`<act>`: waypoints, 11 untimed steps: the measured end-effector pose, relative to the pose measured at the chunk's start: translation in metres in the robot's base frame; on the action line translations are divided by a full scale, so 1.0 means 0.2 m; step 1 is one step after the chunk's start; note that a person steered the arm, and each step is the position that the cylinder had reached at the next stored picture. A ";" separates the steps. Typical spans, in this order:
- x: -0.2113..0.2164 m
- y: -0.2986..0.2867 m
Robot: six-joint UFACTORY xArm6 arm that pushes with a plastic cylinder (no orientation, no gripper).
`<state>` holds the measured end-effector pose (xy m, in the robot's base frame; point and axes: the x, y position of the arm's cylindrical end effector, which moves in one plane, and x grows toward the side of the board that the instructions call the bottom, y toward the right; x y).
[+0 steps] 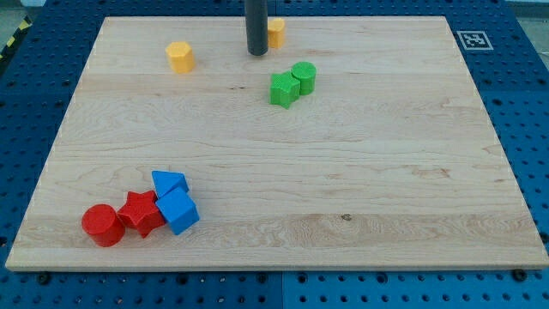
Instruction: Push the yellow hexagon diagonal to the green star
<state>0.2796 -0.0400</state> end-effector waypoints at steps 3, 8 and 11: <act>-0.16 -0.77; 0.18 -0.69; 0.17 -0.37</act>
